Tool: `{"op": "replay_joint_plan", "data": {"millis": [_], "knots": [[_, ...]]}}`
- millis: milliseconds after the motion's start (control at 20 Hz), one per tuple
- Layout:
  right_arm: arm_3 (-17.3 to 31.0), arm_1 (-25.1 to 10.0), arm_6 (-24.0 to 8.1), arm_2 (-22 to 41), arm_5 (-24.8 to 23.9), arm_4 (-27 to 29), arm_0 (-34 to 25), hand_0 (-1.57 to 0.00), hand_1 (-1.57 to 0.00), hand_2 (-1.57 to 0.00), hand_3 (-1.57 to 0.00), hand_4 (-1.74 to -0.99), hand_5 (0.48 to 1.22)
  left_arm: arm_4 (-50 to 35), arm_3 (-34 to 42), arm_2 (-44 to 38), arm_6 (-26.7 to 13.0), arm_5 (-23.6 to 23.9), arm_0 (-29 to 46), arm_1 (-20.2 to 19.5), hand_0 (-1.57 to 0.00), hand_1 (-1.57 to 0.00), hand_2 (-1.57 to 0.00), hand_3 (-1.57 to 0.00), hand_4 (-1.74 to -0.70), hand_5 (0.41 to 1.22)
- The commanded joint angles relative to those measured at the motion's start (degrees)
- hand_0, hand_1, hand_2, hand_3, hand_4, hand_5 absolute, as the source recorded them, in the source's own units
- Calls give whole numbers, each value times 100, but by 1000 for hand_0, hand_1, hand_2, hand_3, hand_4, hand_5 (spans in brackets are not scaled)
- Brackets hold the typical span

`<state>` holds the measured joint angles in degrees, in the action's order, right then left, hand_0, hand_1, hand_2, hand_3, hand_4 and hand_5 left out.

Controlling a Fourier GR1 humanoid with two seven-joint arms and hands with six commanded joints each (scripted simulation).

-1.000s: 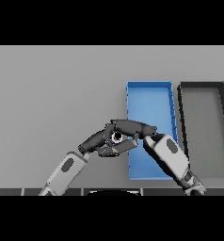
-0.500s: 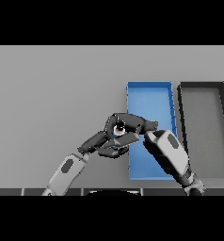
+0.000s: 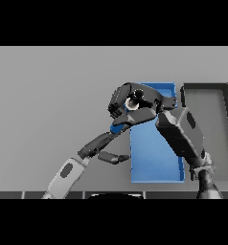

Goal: Pick up the blue pipe and place it into the blue bin.

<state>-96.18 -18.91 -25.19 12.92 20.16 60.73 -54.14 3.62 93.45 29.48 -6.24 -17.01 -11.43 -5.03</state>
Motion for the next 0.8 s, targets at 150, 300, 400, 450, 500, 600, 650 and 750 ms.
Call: {"op": "replay_joint_plan", "data": {"millis": [150,300,400,450,500,600,650,750], "knots": [[969,-392,276,-454,-643,-335,-660,-1571,-1571,-1571,-1571,-1497,1221,68,2,2,3,7,-14,-47,0,0,0,0,-904,487],[1844,-654,318,-586,-570,-746,-823,-1571,-1571,-1571,-1571,-1498,1221,26,87,2,-143,-11,-41,-46,0,0,1,1,-890,485],[2314,-717,357,-615,-566,-956,-685,-1571,-1571,-1571,-1571,-1498,1221,36,50,6,-154,-6,-5,-38,1,1,1,1,-887,483],[2535,-753,381,-642,-512,-1017,-568,-1571,-1571,-1571,-1571,-1498,1221,6,50,-39,-113,-25,-37,-67,1,1,1,1,-886,482],[2752,-790,416,-656,-517,-1124,-425,-1571,-1571,-1571,-1571,-1498,1221,34,27,-17,-40,-28,3,-76,1,1,1,1,-883,481],[3096,-807,341,-608,-588,-1336,-173,-1571,-1571,-1571,-1571,-1499,1221,70,3,-41,-124,-10,-49,-92,1,1,1,1,-878,482],[3097,-861,297,-609,-654,-1361,26,-1571,-1571,-1571,-1571,-1499,1221,52,33,-41,-111,-5,-57,-73,1,1,1,1,-878,482],[3272,-851,206,-502,-745,-1531,371,-1571,-1571,-1571,-1571,-1499,1221,83,63,-9,-67,3,-3,-82,1,1,1,1,-873,483]]}}
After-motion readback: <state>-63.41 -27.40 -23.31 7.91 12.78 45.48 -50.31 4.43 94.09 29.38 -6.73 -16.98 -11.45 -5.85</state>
